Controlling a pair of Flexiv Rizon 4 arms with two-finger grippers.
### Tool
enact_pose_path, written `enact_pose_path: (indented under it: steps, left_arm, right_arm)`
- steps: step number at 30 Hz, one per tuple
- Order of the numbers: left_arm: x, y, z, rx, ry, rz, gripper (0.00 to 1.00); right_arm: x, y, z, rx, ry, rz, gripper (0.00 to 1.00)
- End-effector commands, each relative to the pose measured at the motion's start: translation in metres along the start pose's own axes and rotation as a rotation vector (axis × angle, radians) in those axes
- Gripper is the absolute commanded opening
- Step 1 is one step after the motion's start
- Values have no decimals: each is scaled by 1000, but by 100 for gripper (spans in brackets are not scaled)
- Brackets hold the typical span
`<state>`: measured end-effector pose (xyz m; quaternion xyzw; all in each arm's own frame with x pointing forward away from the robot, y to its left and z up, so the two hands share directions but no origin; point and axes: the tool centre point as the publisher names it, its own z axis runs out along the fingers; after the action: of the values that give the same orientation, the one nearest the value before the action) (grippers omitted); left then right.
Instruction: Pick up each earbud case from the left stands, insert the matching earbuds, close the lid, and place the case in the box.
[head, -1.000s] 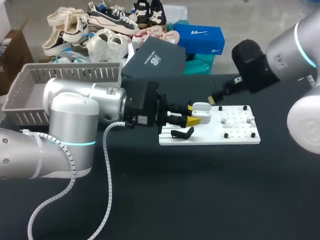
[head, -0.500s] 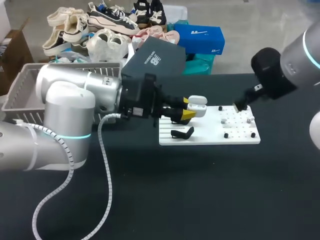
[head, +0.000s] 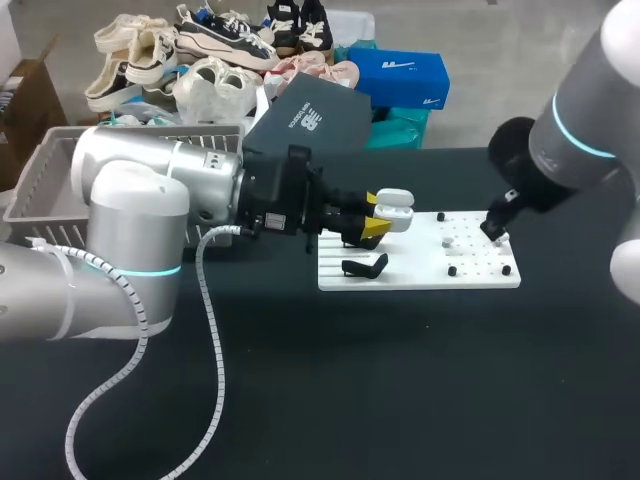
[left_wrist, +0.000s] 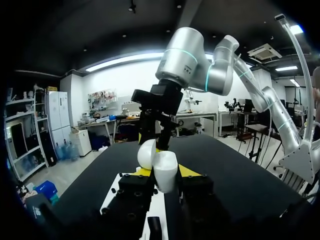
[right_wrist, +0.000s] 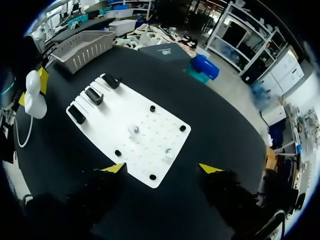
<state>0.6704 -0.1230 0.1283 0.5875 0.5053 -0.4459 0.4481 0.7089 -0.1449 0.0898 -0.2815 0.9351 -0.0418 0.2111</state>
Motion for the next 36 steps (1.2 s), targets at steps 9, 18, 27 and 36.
enact_pose_path:
  steps: [9, 18, 27, 36]
  left_arm:
    - [0, 1, 0, 3, 0, 0, 0]
    - [0, 1, 0, 3, 0, 0, 0]
    - [0, 1, 0, 3, 0, 0, 0]
    - [0, 1, 0, 3, 0, 0, 0]
  right_arm:
    - [-3, -5, 31, 98, 74, 6, 83]
    - [-2, -11, 47, 94, 142, 49, 74]
    - [0, -12, 56, 71, 172, 69, 58]
    - [3, -11, 62, 55, 185, 76, 50]
